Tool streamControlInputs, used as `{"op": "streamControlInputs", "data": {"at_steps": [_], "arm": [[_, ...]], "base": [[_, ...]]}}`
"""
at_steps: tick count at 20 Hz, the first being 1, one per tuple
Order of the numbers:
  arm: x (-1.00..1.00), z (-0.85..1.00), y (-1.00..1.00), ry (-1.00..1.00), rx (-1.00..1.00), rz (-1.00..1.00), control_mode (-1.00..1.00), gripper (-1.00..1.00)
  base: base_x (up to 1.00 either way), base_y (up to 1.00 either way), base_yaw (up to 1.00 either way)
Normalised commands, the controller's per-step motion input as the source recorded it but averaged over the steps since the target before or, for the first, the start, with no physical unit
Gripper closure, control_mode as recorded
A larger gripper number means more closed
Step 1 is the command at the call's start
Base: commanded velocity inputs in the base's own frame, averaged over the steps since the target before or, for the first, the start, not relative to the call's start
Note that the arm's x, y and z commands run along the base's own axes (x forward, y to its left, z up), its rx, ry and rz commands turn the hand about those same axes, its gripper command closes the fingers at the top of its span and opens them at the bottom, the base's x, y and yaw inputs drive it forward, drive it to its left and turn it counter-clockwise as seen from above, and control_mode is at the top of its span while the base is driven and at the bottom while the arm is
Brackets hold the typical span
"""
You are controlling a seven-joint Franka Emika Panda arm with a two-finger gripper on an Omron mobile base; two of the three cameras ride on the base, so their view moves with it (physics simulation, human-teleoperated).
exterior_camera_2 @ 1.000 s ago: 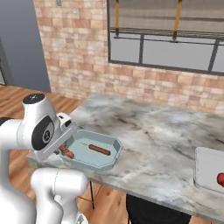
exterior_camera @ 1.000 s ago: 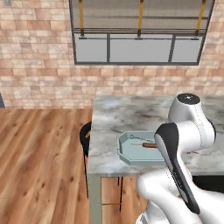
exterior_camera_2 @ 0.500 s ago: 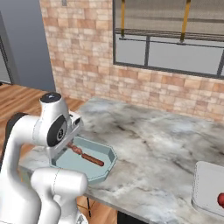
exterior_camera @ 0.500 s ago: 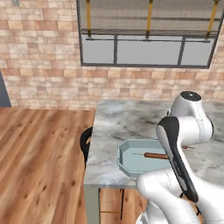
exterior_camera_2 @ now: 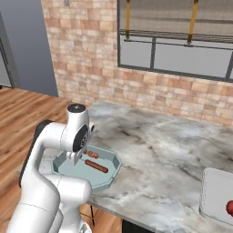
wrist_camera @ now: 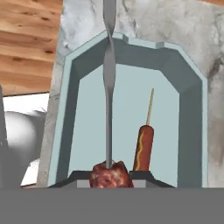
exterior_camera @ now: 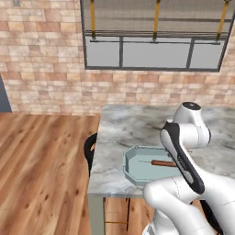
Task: Place the cold items (bell pepper and tangerine) from the fridge in one tupperware on the dining counter. Place the warm items (kebab skewer and hot dog) in the stove area in another tupperware.
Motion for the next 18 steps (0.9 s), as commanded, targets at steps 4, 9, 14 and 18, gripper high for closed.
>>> {"op": "streamControlInputs", "data": {"at_steps": [4,9,14,18], "arm": [[0.22,-0.45,0.0,0.05,-0.01,0.05,-1.0,1.0],[0.05,-0.34,0.03,0.16,-0.09,-0.01,-1.0,1.0],[-0.02,-0.2,0.0,0.24,-0.08,-0.17,-1.0,1.0],[0.0,-0.23,0.0,0.12,-0.04,-0.14,-1.0,1.0]], "base": [[0.0,0.0,0.0],[0.0,0.0,0.0],[0.0,0.0,0.0],[0.0,0.0,0.0]]}}
